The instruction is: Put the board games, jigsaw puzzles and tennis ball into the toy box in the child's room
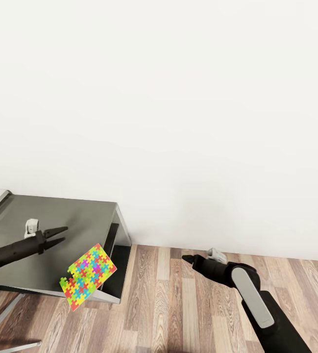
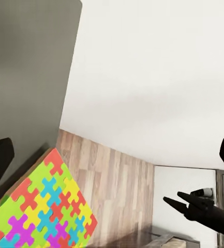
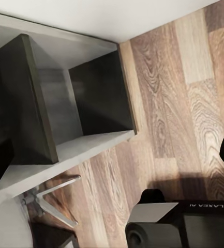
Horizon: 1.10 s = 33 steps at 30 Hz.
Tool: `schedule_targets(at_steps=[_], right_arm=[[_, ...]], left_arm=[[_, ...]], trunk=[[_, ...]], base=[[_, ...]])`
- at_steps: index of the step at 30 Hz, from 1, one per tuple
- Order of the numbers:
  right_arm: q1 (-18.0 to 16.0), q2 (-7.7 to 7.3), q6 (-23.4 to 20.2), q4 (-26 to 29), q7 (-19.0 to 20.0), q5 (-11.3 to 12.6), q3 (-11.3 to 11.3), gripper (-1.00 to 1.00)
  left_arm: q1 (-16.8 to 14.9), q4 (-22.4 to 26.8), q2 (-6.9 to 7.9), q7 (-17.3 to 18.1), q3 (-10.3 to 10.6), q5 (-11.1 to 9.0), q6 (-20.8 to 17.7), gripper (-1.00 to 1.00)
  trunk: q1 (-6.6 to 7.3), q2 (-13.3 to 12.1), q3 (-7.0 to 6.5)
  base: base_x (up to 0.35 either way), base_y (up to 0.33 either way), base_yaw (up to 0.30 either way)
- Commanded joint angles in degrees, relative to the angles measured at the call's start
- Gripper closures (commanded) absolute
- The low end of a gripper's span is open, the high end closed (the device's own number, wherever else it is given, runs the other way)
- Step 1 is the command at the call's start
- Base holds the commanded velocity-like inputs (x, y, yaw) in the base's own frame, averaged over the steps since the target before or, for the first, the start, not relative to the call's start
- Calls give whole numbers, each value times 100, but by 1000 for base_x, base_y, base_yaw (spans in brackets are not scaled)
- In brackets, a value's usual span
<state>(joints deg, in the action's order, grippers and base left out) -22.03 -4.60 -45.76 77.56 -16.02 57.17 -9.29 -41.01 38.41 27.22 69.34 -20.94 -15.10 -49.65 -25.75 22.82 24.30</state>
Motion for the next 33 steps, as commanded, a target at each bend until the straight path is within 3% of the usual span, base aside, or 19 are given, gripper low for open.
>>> schedule_targets(at_steps=[1, 11, 18, 25, 33], right_arm=[[-6, -5, -4, 5, -60, 59, -14, -100], [-12, -6, -3, -4, -48, 58, -29, -100], [-12, -6, 11, 14, -32, 58, -21, -100], [-12, -6, 24, 20, -17, 59, -5, -100], [-12, -6, 26, 38, -11, 69, -3, -100]], left_arm=[[-4, -1, -5, -6, -20, -14, -35, -100], [-4, -1, 2, -23, -83, -28, -15, -100], [-4, -1, -5, -18, -266, -26, 18, -100], [-4, 6, -17, -17, -296, -28, 22, -100], [-4, 8, -22, -14, -298, -27, 25, -100]], trunk=[[-3, 10, 9], [-3, 10, 9], [-3, 10, 9], [-3, 10, 9], [-3, 10, 9]], base=[[0, 0, 0], [-25, 106, 0], [-10, 59, 0], [-1, 31, 0], [0, 208, 0]])
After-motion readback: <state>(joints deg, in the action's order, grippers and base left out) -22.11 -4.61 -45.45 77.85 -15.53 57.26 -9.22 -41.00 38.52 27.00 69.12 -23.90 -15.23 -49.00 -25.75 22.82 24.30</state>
